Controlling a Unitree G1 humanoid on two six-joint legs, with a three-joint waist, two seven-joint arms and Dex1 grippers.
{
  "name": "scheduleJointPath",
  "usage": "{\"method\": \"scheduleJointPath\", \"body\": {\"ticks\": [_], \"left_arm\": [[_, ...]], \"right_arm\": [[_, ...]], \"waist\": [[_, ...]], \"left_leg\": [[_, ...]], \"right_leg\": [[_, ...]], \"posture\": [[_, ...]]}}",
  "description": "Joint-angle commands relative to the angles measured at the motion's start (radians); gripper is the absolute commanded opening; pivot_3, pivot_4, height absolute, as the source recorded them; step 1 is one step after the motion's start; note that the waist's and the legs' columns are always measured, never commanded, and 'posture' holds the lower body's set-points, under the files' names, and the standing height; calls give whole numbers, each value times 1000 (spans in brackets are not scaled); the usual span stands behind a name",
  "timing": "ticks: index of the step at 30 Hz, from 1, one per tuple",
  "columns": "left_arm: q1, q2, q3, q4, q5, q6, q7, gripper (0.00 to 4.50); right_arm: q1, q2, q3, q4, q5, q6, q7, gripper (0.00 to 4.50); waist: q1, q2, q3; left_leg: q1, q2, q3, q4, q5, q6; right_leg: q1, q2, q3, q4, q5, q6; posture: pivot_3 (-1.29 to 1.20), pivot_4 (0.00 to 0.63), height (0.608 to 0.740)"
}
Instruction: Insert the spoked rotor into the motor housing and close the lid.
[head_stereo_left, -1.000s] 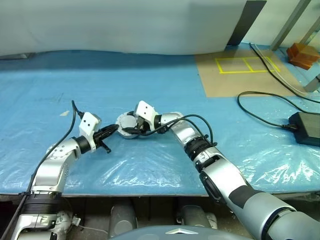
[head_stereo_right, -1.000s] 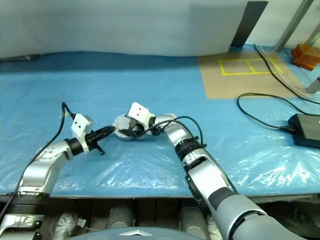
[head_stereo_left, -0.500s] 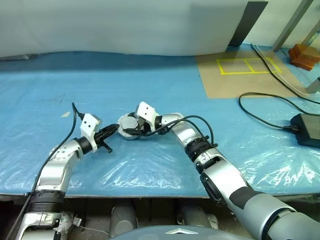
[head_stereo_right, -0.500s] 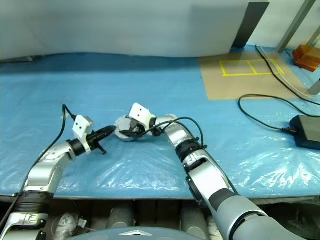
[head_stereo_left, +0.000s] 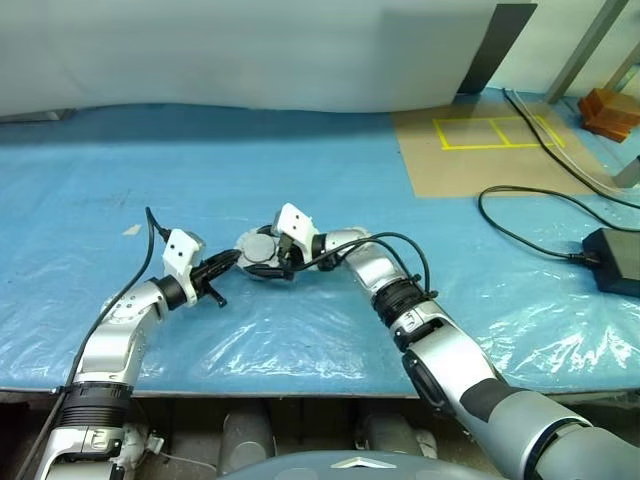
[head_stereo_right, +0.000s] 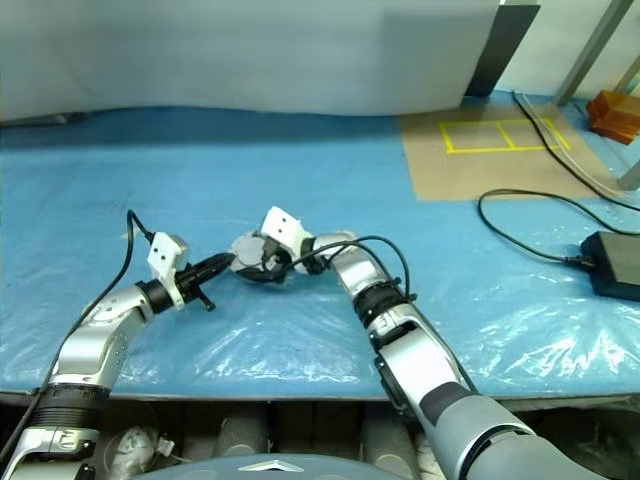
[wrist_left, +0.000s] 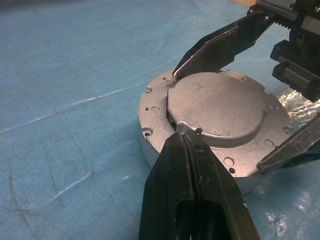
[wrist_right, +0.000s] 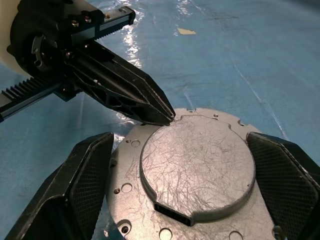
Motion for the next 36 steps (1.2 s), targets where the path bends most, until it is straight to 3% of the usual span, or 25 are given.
{"method": "scheduleJointPath", "body": {"ticks": [1, 8, 14, 18, 22, 25, 29, 36], "left_arm": [[13, -5, -27, 33, 26, 13, 3, 0], [20, -8, -30, 23, 21, 13, 2, 0], [10, -7, -32, 31, 24, 15, 0, 0], [2, -8, -36, 40, 26, 14, -3, 0], [2, -11, -41, 41, 29, 12, -4, 0], [4, -10, -40, 44, 29, 10, -6, 0], [5, -8, -39, 43, 28, 10, -8, 0], [-2, -8, -38, 54, 32, 3, -8, 0]], "right_arm": [[43, -3, 1, -22, 8, 7, 6, 4466], [9, -15, -32, -101, 0, -119, -112, 4466], [5, -24, -50, -196, 35, -116, -116, 4466], [10, -28, -101, -253, 132, 99, -71, 4466], [6, -81, -186, -283, 301, 544, 14, 4466], [-27, -106, -295, -192, 384, 760, -49, 4466], [-45, -114, -401, -101, 446, 880, -112, 4466], [-55, -100, -361, -62, 473, 1097, -90, 4466]], "waist": [[0, 0, 0], [1, 0, 0], [0, 0, 1], [1, 0, 1], [8, 0, 1], [10, 0, 1], [11, 0, 1], [14, 0, 1]], "left_leg": [[-1, 0, 0, 0, 0, 0], [-4, 0, 0, -4, 0, 0], [-3, 0, 0, -4, 0, 0], [-4, 0, 0, -4, 0, 0], [-3, -1, -1, -4, 0, 0], [-3, 0, 0, -4, 0, -1], [-3, 0, 0, -4, 0, -1], [-3, 0, 0, -4, 0, -1]], "right_leg": [[0, 0, 0, -1, 0, 0], [-1, 0, -2, -6, 0, 0], [-1, 0, -2, -6, 1, 1], [-1, 0, -2, -6, 1, 1], [0, 0, -2, -6, 1, 1], [0, 0, -2, -7, 1, 1], [0, 0, -2, -6, 1, 1], [0, 0, -2, -6, 1, 1]], "posture": [[0, 150, 740], [0, 150, 740], [0, 150, 740], [0, 150, 740], [0, 150, 740], [0, 150, 740], [0, 150, 740], [0, 150, 740]]}}
